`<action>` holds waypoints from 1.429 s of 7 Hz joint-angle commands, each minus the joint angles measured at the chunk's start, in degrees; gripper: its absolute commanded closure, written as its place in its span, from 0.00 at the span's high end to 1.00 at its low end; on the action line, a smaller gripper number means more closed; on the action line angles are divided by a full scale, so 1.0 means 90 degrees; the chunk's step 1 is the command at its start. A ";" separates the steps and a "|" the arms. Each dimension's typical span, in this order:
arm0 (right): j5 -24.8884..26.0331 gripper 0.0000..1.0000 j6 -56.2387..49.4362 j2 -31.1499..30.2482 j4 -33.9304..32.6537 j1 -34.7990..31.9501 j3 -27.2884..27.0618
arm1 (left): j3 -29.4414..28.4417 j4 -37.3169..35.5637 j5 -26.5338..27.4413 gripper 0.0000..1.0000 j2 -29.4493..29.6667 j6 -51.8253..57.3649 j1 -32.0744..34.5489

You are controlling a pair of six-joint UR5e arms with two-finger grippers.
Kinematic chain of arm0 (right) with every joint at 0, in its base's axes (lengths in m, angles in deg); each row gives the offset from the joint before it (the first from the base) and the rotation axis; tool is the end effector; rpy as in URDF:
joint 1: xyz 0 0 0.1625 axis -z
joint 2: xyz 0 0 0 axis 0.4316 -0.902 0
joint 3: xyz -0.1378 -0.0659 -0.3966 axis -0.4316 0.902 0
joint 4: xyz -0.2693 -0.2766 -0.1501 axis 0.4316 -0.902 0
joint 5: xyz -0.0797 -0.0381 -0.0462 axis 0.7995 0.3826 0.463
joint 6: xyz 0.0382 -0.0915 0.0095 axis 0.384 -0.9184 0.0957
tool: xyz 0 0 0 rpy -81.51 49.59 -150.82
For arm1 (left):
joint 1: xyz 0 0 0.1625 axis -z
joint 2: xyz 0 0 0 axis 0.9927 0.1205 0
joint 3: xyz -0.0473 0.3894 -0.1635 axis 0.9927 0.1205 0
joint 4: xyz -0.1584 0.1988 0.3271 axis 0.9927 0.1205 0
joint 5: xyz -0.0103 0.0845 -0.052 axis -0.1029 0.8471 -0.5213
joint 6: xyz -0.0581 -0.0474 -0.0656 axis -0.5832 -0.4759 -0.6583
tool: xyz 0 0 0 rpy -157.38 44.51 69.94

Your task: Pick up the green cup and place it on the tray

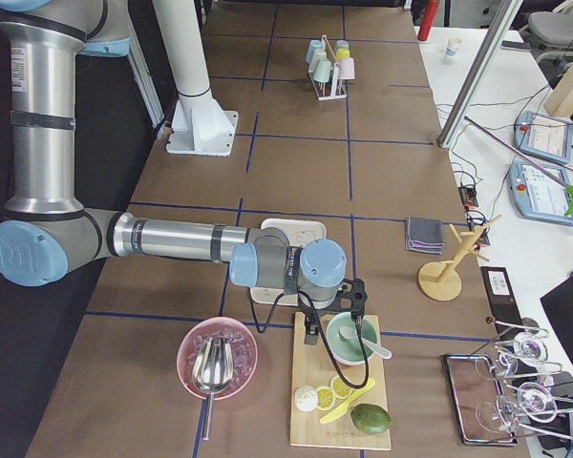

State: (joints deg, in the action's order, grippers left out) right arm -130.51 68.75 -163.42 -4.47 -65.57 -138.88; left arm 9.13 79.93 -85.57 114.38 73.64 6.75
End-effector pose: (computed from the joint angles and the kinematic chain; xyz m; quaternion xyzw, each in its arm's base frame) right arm 0.0698 -0.4554 0.6709 -0.0107 -0.3964 0.0216 0.9177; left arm -0.0602 -0.4946 0.6695 -0.0357 0.3938 0.0418 0.9176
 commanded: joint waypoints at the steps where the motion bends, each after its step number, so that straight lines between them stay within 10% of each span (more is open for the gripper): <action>1: 0.0005 1.00 0.0014 0.0000 0.0010 -0.0001 -0.0051 | 0.0007 0.0000 0.0000 1.00 0.0000 0.0000 0.0000; 10: 0.0005 1.00 0.0034 0.0117 0.0020 0.0009 -0.0022 | 0.0007 0.0174 0.0010 1.00 0.0040 -0.0049 0.0000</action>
State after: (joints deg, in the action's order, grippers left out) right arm -130.46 69.04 -162.63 -4.36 -65.52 -139.12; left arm 9.29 80.47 -85.55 114.75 73.36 6.67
